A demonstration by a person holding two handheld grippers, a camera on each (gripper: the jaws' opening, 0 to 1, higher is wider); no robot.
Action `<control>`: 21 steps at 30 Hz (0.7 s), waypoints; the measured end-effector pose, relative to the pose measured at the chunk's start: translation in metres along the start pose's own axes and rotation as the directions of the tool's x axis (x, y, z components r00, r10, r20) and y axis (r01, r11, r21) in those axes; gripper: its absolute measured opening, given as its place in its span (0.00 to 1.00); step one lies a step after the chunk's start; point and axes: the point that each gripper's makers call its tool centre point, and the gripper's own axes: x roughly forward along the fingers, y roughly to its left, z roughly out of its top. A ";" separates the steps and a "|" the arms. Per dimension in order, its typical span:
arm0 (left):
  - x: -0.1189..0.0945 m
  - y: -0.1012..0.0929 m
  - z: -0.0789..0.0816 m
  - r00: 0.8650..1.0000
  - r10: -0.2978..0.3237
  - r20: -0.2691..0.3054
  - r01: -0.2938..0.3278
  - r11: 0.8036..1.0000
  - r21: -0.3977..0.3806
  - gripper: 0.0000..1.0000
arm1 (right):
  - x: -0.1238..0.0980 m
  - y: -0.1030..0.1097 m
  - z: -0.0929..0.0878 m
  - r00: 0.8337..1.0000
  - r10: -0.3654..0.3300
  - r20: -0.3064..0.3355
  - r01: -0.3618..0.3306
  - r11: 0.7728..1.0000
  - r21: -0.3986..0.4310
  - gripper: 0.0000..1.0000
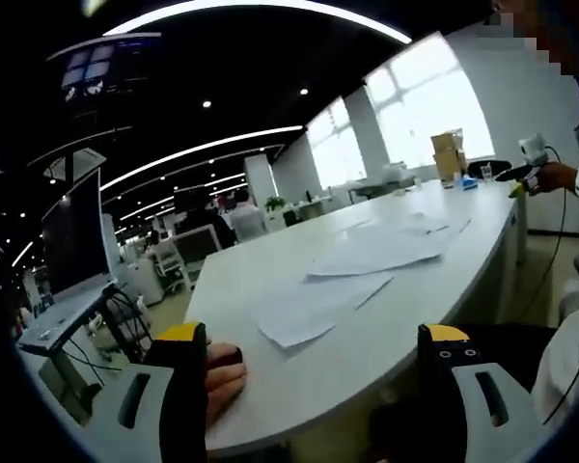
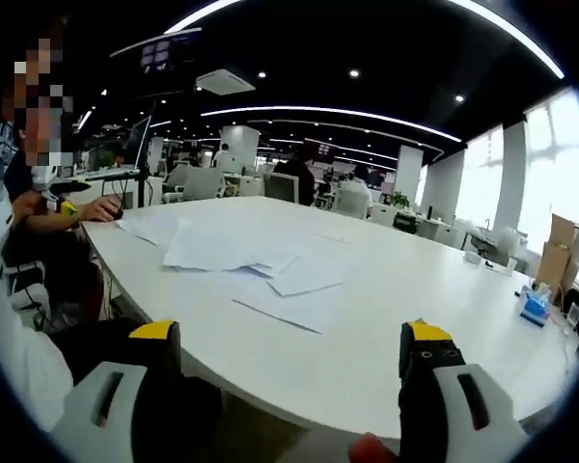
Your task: Organize the stack of printing papers by aligning and flattening the scattered papers on the table
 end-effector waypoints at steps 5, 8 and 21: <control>0.000 -0.001 0.002 1.000 -0.001 0.006 0.001 1.000 0.000 0.93 | -0.001 -0.001 0.000 1.000 -0.003 -0.003 0.003 1.000 -0.002 0.89; 0.000 -0.001 0.002 1.000 -0.001 0.002 0.001 1.000 0.003 0.93 | -0.001 -0.001 -0.001 1.000 -0.004 -0.007 0.004 1.000 -0.003 0.89; -0.003 0.001 0.001 1.000 0.008 0.002 -0.008 1.000 0.004 0.93 | -0.001 -0.004 0.000 1.000 -0.016 -0.014 0.016 1.000 -0.006 0.89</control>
